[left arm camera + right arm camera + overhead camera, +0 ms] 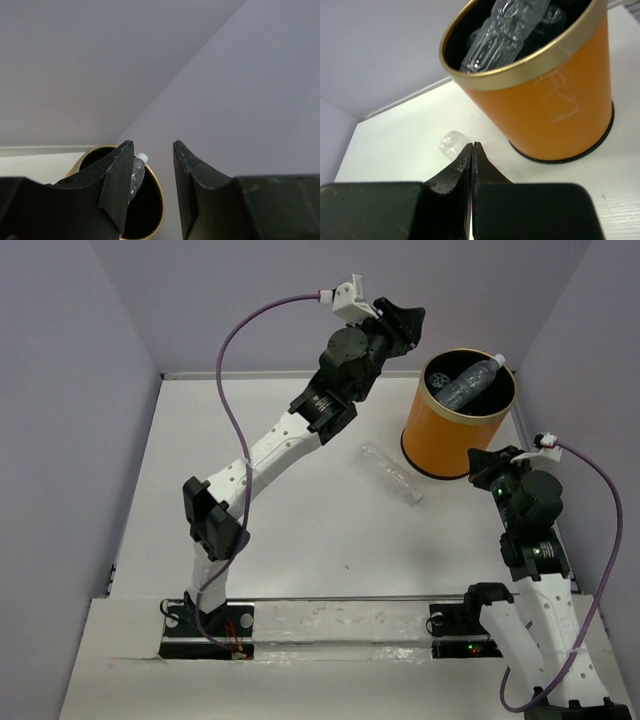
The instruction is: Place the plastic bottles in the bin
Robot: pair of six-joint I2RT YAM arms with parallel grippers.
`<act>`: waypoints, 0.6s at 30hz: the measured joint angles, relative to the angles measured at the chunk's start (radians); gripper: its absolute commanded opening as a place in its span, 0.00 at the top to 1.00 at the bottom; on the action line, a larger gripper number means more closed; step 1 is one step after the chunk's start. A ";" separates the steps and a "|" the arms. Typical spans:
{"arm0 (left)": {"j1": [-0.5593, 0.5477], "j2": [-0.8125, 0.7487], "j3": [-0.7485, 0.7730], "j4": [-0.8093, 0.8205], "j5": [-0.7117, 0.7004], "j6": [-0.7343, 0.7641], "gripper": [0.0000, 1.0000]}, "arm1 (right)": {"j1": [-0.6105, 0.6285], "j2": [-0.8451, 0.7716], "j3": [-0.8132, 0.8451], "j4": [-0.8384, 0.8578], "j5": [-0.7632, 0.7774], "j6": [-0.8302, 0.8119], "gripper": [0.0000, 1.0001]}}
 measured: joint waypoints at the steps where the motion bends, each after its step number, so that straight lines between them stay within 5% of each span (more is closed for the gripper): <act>1: -0.004 0.042 0.057 -0.004 0.001 0.002 0.53 | 0.000 -0.024 -0.022 -0.013 -0.017 0.010 1.00; 2: -0.010 0.097 0.121 -0.007 0.003 0.002 0.54 | 0.000 -0.045 -0.038 -0.029 -0.031 0.015 0.99; 4: -0.017 0.164 0.193 -0.015 0.012 0.004 0.54 | 0.000 -0.070 -0.057 -0.057 -0.050 0.021 0.70; 6: -0.023 0.186 0.196 -0.054 0.016 0.009 0.54 | 0.000 -0.063 -0.058 -0.066 -0.072 0.017 0.53; 9: -0.027 0.119 0.011 -0.054 0.006 0.027 0.52 | 0.000 0.030 -0.051 -0.068 -0.138 -0.011 0.32; 13: -0.025 -0.083 -0.378 -0.035 -0.024 0.060 0.48 | 0.047 0.248 -0.046 -0.071 -0.245 -0.054 0.23; 18: -0.005 -0.420 -0.777 -0.060 -0.074 0.088 0.25 | 0.332 0.443 0.021 -0.112 -0.209 -0.141 0.18</act>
